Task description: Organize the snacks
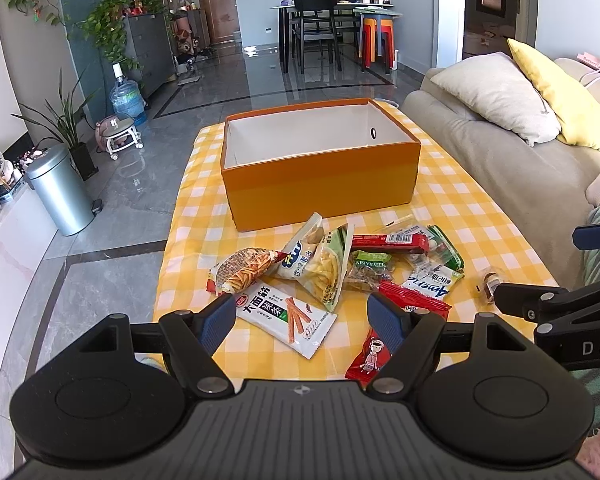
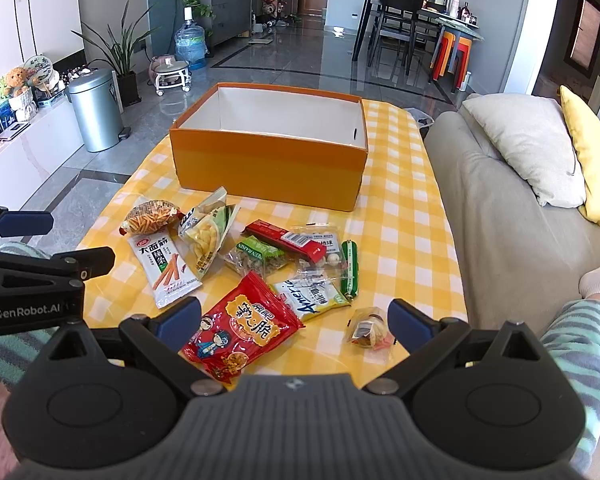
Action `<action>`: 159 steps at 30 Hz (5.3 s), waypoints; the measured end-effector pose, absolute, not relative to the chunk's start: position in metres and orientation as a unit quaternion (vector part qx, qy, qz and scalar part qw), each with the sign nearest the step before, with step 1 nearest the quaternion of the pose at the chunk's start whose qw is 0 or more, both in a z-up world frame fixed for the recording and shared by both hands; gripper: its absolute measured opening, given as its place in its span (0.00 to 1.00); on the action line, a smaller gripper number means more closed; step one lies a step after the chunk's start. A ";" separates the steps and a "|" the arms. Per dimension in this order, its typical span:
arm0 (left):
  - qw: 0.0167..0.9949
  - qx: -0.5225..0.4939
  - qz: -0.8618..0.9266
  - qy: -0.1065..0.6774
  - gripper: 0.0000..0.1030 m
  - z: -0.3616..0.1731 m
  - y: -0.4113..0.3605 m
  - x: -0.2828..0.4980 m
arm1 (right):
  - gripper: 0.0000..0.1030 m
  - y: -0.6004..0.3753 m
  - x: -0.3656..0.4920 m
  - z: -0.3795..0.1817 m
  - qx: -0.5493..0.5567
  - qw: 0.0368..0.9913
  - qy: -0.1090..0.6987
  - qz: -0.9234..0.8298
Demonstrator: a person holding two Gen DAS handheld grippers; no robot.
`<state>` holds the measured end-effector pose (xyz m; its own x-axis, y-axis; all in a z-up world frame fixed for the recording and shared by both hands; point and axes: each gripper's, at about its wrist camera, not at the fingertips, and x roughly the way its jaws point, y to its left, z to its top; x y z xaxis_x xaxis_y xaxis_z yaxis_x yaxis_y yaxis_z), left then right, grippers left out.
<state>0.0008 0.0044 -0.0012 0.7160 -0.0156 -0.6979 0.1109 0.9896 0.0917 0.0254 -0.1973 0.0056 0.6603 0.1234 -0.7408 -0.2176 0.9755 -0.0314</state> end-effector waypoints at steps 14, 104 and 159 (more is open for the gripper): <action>0.924 0.064 -0.034 0.375 0.85 -0.001 0.004 0.001 | 0.94 -0.198 0.026 0.006 -0.058 0.909 0.401 0.093; 0.852 0.001 -0.075 0.518 0.62 -0.068 0.034 0.083 | 0.73 -0.172 0.144 -0.121 0.145 0.759 0.631 0.062; 0.885 0.091 -0.002 0.458 0.78 -0.073 0.053 0.127 | 0.70 -0.129 0.169 -0.130 0.080 0.782 0.615 0.060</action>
<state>0.1273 0.0530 -0.0727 0.5812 0.0795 -0.8099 0.0862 0.9836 0.1584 0.1695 -0.1290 -0.1298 0.2368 0.1928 -0.9522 0.0048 0.9799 0.1996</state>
